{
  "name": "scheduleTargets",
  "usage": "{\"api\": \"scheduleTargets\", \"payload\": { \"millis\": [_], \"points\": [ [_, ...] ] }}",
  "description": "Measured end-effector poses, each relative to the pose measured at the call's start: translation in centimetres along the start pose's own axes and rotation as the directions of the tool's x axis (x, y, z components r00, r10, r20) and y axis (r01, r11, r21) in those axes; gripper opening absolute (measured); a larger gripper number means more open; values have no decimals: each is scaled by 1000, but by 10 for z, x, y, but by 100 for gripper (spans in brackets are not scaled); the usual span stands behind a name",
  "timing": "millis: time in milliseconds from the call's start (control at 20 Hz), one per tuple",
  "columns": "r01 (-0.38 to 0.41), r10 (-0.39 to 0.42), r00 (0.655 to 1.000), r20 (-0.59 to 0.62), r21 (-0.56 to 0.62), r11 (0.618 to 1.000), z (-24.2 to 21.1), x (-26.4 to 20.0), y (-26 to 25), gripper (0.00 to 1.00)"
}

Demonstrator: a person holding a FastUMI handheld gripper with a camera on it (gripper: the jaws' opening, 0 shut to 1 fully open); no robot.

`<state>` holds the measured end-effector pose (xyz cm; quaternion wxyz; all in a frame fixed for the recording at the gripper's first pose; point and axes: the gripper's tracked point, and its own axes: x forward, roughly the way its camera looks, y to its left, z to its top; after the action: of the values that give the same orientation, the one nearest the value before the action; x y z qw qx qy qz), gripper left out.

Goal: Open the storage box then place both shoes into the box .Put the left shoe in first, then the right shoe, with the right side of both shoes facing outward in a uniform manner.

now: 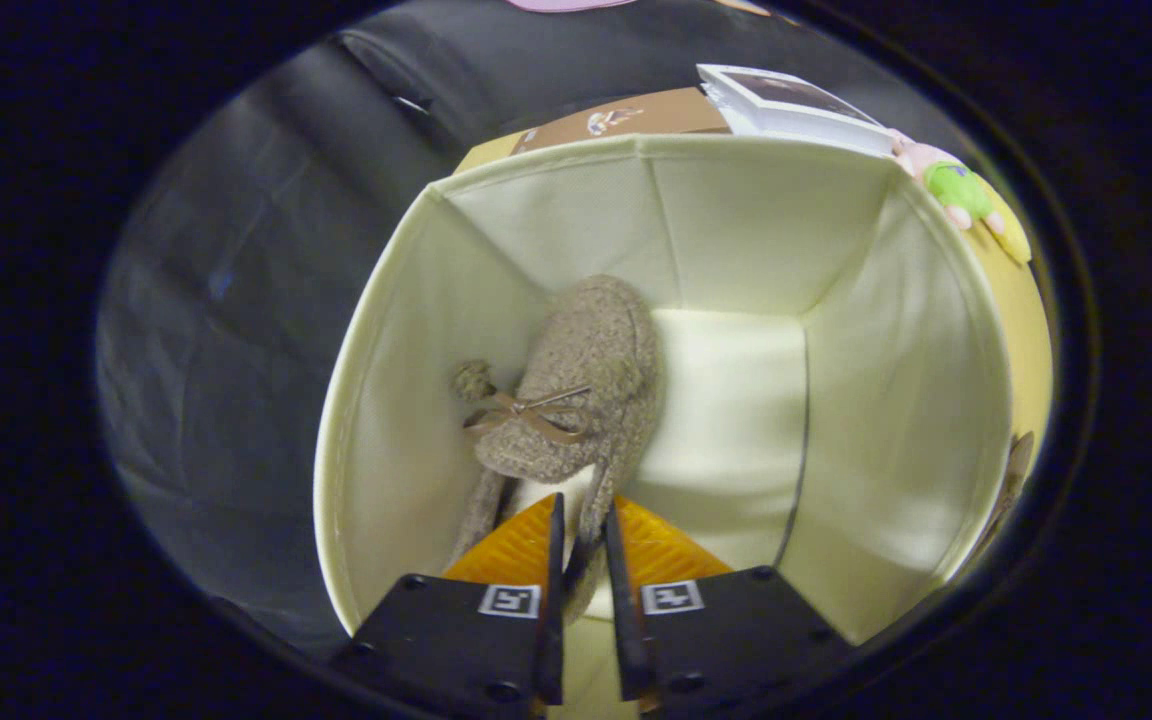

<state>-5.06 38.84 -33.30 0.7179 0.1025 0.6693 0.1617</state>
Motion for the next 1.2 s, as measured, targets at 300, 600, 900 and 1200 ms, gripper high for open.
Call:
{"api": "scheduleTargets", "payload": {
  "millis": [300,600,900,1200],
  "points": [
    [-85,90,993,77,-65,994,14,-25,17,100],
    [-85,136,970,204,-243,966,29,-73,10,100],
    [-106,219,922,318,-337,935,32,-120,-17,100],
    [-43,210,869,449,-356,934,38,-165,-75,100]
  ]
}}
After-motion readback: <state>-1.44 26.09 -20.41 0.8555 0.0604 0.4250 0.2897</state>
